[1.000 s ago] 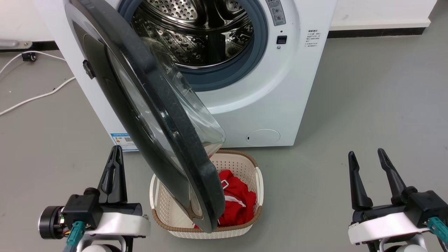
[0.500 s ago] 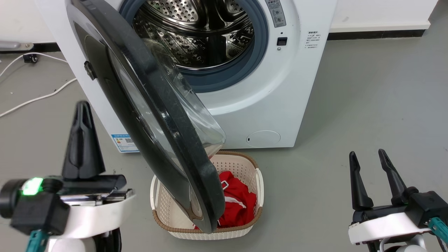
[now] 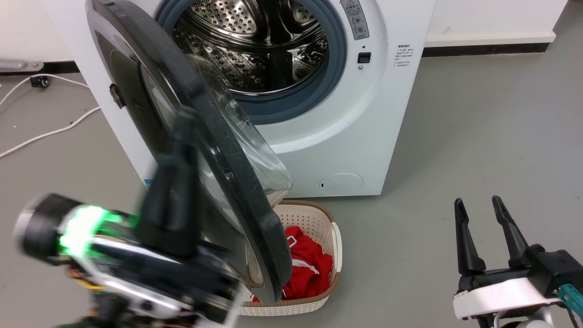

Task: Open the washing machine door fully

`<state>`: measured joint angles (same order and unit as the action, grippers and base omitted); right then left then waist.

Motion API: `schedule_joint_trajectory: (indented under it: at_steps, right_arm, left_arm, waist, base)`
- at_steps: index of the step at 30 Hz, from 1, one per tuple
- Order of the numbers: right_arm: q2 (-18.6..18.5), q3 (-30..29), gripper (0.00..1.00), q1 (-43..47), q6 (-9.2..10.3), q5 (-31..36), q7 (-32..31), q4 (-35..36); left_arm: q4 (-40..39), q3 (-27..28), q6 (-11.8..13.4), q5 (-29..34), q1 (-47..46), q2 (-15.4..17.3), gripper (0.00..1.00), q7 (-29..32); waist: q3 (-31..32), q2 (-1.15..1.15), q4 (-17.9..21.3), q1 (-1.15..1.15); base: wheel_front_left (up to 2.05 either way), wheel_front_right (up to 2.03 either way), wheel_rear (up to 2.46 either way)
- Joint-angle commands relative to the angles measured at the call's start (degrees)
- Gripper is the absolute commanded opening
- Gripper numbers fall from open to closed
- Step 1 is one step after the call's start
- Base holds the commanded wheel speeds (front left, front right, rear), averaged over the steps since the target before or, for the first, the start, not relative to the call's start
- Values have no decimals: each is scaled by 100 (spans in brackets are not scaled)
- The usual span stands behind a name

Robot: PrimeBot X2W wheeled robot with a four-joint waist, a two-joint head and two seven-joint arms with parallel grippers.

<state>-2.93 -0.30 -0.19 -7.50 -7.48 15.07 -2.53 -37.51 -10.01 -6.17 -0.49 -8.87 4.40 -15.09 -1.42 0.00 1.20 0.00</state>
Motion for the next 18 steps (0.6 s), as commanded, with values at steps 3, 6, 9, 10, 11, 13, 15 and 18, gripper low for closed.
schedule_joint_trajectory:
  at_steps: [3,6,9,10,11,13,15,18]
  right_arm:
    - [11,-7,100,48,2,-14,8,-22]
    - [11,9,100,60,2,-45,7,-32]
    - [11,41,100,56,2,-50,7,-38]
    - [11,51,100,55,2,-53,5,-42]
    - [10,48,100,55,2,-53,3,-42]
    - [9,42,100,65,2,-82,-3,-53]
    - [10,36,100,78,2,-125,-11,-67]
    - [11,27,100,62,2,-162,-11,-78]
  left_arm:
    - [218,-707,-84,-28,212,138,0,-10]
    - [663,-1281,-116,-72,478,351,0,-10]
    - [1222,-1673,-119,-148,780,543,0,-10]
    - [1459,-1742,-120,-181,912,604,0,-9]
    - [1632,-1816,-120,-228,1008,634,0,-11]
    - [2044,-1889,-121,-295,1206,681,0,-9]
    - [2445,-1923,-116,-359,1358,698,0,-11]
    - [3013,-1960,-93,-438,1402,635,0,2]
  waist:
    - [32,0,-18,0]
    - [45,0,-23,0]
    - [41,0,-17,0]
    - [41,0,-12,0]
    - [35,0,-9,0]
    - [17,0,-10,0]
    - [-3,0,-19,0]
    - [-46,0,-40,0]
  base:
    - [0,0,0]
    - [0,0,0]
    - [0,0,0]
    - [0,0,0]
    - [0,0,0]
    - [0,0,0]
    - [0,0,0]
    - [0,0,0]
